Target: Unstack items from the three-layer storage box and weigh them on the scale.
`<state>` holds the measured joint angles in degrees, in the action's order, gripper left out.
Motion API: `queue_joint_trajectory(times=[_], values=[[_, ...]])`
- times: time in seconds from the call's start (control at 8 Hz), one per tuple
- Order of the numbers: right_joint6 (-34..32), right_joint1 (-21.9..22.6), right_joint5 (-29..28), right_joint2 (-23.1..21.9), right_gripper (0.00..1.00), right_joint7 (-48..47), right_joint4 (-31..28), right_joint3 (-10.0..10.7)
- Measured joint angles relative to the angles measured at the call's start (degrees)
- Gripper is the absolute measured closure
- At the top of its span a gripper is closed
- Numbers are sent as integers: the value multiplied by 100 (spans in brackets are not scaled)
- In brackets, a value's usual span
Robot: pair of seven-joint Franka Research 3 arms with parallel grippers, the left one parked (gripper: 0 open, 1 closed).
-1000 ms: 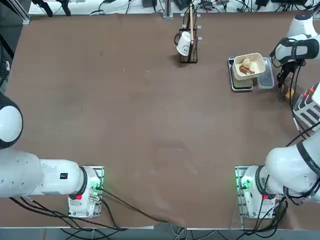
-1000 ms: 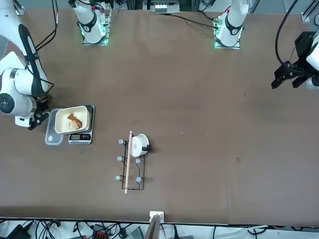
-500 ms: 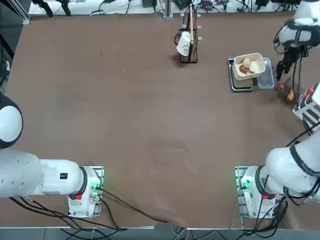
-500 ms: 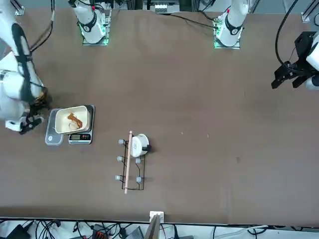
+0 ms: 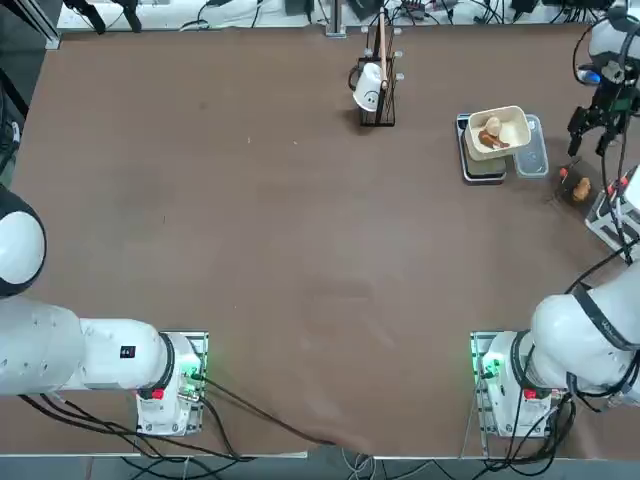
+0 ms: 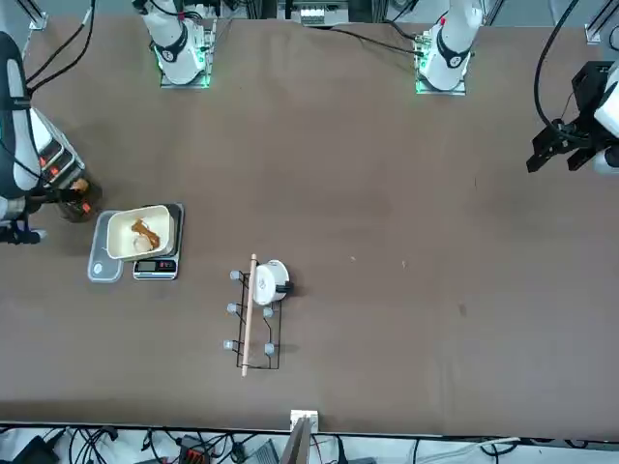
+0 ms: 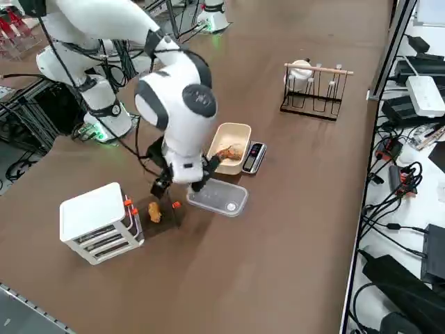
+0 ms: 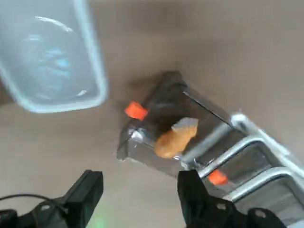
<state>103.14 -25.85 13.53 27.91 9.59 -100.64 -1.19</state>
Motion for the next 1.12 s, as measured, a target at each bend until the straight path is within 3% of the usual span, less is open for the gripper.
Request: queue_joint_trajectory(times=[0.12,0.38,1.12], values=[[220,-212,-11,44,9,-118,-157,21],[629,-626,-47,50,24,-129,-409,39],[1582,-748,-429,33,24,-288,-944,25]])
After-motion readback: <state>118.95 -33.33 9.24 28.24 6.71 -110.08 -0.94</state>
